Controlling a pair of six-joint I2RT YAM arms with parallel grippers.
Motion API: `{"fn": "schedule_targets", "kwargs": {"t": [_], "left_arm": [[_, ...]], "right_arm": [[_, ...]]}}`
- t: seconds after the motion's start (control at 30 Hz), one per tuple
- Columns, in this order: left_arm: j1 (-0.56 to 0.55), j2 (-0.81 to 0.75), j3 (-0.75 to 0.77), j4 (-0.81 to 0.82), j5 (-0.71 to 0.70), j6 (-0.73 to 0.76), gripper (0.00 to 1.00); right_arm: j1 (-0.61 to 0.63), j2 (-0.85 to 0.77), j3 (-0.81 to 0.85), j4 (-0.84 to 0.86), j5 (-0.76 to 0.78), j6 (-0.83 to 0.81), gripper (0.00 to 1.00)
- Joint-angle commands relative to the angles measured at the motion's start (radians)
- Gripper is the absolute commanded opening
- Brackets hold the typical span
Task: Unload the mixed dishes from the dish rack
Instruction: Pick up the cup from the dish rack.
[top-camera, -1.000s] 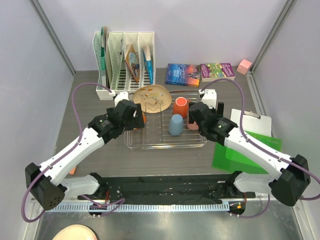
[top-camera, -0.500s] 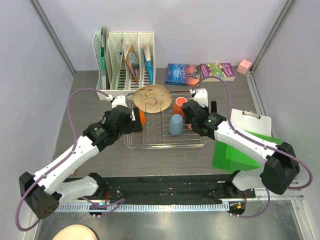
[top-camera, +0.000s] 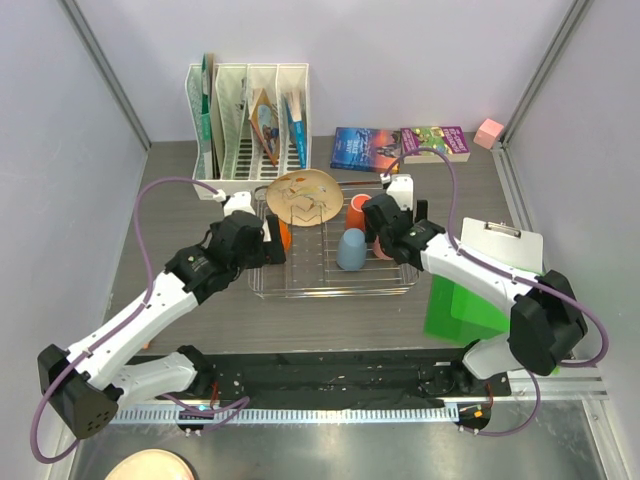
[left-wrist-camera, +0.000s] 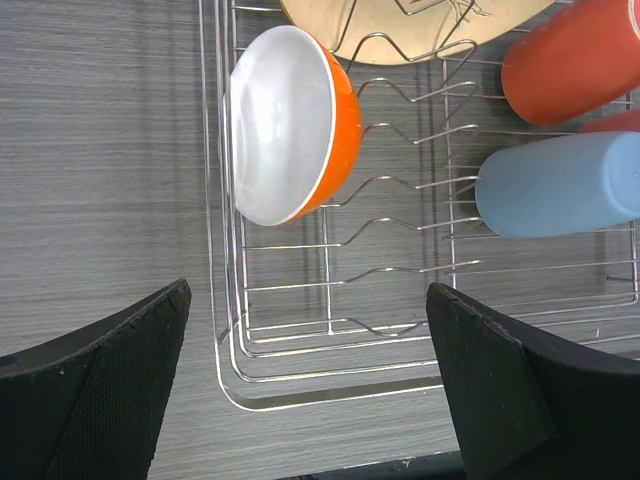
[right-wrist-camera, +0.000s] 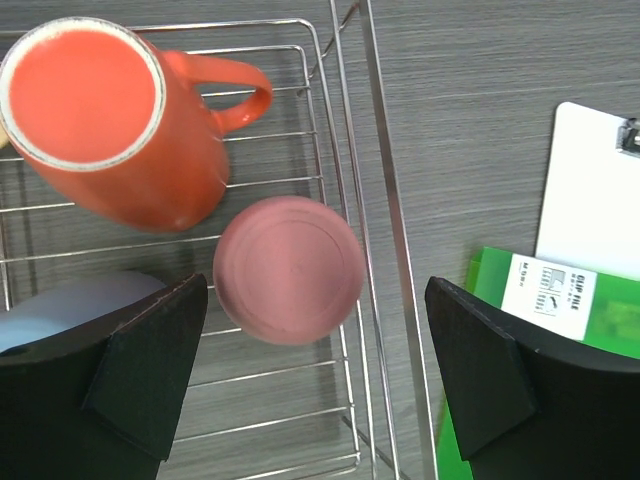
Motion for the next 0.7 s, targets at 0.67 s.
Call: {"fn": "schedule_targets", "kwargs": {"t": [0.67], "left_arm": [[0.003,0.004,-0.015,0.028,0.006,0.003,1.00]], "right_arm": [[-0.062,0.089,0.000,0.136,-0.150,0.036,0.59]]}}
